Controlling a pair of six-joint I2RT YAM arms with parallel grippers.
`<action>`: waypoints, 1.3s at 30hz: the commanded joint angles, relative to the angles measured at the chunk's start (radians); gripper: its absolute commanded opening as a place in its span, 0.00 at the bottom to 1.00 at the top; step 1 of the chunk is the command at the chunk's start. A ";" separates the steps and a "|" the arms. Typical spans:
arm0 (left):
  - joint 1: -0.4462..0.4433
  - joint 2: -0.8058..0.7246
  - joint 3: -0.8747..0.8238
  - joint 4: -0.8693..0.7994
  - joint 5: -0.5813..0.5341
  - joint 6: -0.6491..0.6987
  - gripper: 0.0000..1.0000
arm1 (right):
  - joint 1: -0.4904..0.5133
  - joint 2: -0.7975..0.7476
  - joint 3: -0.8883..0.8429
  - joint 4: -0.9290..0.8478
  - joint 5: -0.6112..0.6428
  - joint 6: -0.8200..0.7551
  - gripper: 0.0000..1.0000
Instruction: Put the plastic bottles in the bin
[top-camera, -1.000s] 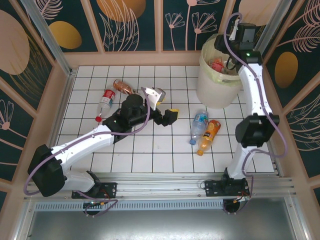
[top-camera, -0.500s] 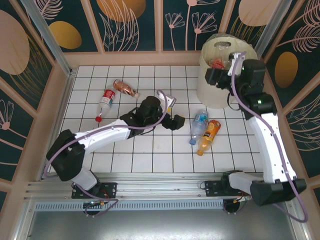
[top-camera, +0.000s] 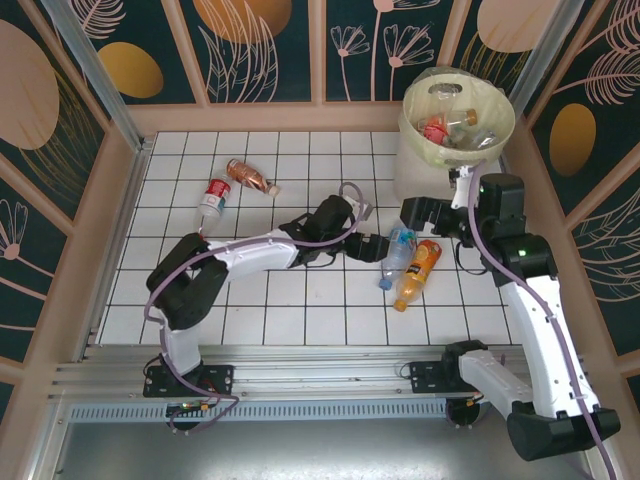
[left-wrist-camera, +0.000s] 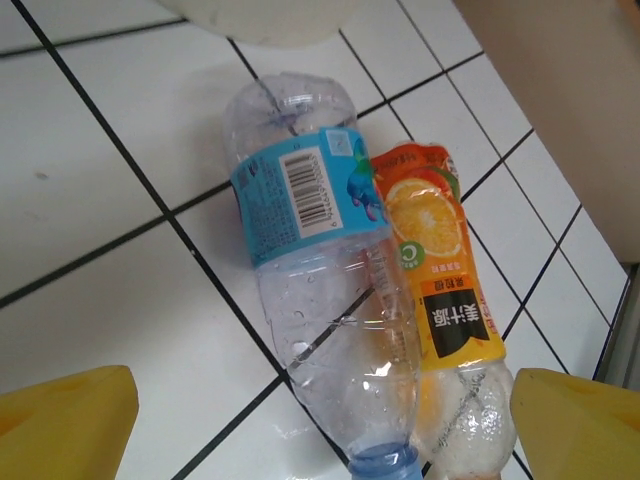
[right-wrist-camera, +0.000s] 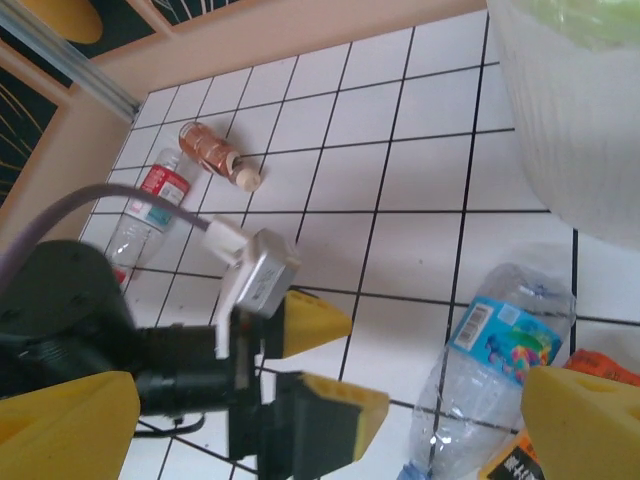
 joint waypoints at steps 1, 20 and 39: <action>-0.012 0.061 0.084 -0.055 0.041 -0.044 0.94 | 0.005 -0.036 -0.011 -0.075 -0.001 -0.024 0.99; -0.053 0.325 0.380 -0.325 0.075 0.020 0.95 | 0.004 -0.111 -0.056 -0.064 0.048 -0.019 0.99; -0.052 0.313 0.399 -0.321 0.043 0.016 0.72 | 0.005 -0.130 -0.108 0.061 0.125 0.130 0.95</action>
